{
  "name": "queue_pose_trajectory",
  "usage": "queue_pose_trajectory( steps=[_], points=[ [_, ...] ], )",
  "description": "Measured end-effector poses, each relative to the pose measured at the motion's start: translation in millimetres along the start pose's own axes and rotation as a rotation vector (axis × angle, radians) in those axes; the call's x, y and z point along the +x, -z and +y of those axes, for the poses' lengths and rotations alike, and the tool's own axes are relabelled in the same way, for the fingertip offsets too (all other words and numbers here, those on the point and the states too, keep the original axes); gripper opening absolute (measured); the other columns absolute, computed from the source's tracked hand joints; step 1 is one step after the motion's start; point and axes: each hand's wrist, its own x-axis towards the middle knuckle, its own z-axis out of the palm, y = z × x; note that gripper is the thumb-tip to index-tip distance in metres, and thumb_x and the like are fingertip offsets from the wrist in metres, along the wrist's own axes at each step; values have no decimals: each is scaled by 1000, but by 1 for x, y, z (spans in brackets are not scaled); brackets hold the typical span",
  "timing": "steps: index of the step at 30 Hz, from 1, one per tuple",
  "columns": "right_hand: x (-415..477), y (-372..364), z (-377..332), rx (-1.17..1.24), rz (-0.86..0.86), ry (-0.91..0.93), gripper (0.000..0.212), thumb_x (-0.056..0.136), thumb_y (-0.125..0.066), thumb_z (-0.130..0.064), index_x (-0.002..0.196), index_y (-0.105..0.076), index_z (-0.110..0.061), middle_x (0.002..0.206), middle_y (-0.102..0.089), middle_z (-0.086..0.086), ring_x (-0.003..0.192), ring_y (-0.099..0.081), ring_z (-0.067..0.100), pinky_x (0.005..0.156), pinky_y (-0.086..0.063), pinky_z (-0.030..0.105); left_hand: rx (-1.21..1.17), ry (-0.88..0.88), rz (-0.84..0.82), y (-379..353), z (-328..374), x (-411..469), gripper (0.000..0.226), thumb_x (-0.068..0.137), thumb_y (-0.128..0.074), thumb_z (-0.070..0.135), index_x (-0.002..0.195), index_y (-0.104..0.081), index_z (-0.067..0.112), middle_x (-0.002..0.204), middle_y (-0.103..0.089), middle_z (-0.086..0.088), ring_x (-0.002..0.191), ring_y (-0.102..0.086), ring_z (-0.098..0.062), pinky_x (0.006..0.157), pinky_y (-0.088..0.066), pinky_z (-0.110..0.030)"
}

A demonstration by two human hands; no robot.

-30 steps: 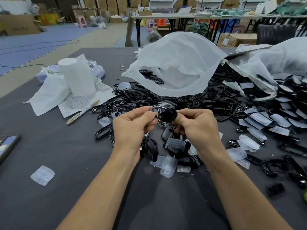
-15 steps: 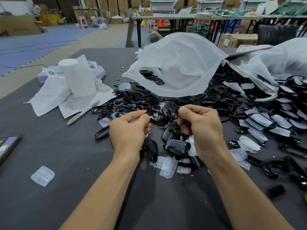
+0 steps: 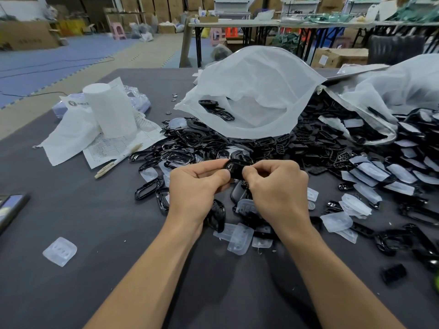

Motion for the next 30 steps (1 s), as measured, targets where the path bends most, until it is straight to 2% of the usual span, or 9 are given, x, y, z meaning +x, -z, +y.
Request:
queue_pose_trajectory(
  steps=[5,9,12,14,17,20,24,27,30],
  points=[
    [-2,-3,1,-71,-28,35,28,86,-75,-34,59,-73,-25,48,-62,-13,49,-59,7,50,-48,19,45,-1,75,-1,0,1,32,78,-72,-12,74,-84,18,71,-78,-8,56,-68,-11,59,-55,-19],
    [-2,-7,4,-219,154,71,36,75,-82,-48,60,-59,-24,54,-60,-11,61,-60,13,63,-49,31,47,11,92,1,3,3,24,76,-70,-11,78,-83,9,65,-74,-12,52,-64,-14,55,-52,-19],
    [0,-5,5,19,-40,43,14,83,-79,-28,86,-65,-32,69,-70,-9,63,-65,11,57,-52,22,30,32,65,2,4,4,27,77,-68,-14,76,-83,8,63,-72,-13,51,-64,-15,53,-52,-19],
    [1,-7,5,172,-177,-15,13,89,-73,-15,87,-73,-27,66,-74,-2,58,-69,21,54,-56,32,23,32,94,2,3,4,29,78,-68,-13,75,-83,11,64,-73,-12,51,-63,-15,53,-52,-18],
    [2,-11,4,384,-167,-138,14,90,-73,-4,83,-77,-15,63,-73,11,50,-66,27,47,-49,32,-16,27,71,0,0,2,23,84,-77,-4,85,-83,17,76,-78,-7,60,-69,-11,58,-54,-18],
    [0,-13,3,479,-166,-174,14,90,-74,0,81,-76,-11,64,-72,16,48,-64,25,44,-48,30,19,33,-5,-3,-4,0,19,89,-76,4,79,-84,18,79,-79,-2,67,-69,-11,61,-56,-20],
    [-3,-14,3,224,-197,-37,12,89,-76,-12,79,-75,-19,59,-72,0,48,-68,15,49,-56,29,98,39,81,-3,-7,3,25,86,-73,2,70,-82,18,68,-74,-5,63,-63,-17,64,-57,-31],
    [1,-4,5,8,-27,75,12,90,-75,-21,79,-75,-24,60,-71,-13,54,-67,4,55,-54,19,85,44,160,3,-4,9,25,88,-71,-1,74,-82,17,78,-79,-7,70,-70,-22,66,-59,-32],
    [14,15,11,-139,159,121,18,92,-71,-15,79,-75,-26,59,-66,-16,58,-65,4,62,-57,28,-88,145,238,16,3,19,17,93,-68,-3,84,-76,9,78,-79,-4,67,-70,-17,57,-58,-22]
  ],
)
